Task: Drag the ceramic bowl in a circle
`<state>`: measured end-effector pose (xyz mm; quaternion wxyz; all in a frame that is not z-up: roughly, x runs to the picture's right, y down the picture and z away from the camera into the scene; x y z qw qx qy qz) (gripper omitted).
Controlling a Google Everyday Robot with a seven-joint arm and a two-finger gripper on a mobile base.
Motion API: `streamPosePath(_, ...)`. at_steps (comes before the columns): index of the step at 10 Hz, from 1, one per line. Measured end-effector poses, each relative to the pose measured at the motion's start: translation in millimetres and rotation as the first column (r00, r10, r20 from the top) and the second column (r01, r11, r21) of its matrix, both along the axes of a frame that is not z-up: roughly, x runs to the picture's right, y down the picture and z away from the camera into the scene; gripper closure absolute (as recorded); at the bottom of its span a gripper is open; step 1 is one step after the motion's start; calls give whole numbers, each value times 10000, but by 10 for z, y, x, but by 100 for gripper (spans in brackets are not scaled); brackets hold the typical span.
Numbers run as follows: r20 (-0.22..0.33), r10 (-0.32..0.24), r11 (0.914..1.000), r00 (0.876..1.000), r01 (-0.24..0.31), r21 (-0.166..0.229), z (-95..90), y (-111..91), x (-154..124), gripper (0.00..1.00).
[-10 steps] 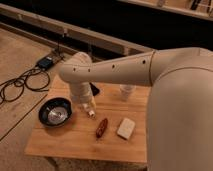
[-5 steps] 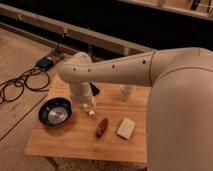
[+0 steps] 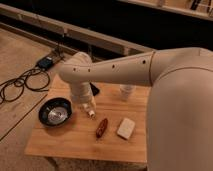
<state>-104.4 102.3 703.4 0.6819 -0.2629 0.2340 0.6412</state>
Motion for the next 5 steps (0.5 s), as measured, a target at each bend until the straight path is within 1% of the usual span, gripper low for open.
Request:
streamPosePath(1, 2, -38, 10000, 10000, 38, 4, 2, 8, -3, 35)
streamPosePath(2, -27, -209, 9997, 9998, 209, 116, 40, 42, -1, 35)
streamPosePath(4, -19, -447, 9982, 9990, 448, 396, 147, 153, -125, 35)
streamPosePath(5, -53, -523, 9974, 9986, 525, 487, 219, 253, -211, 35)
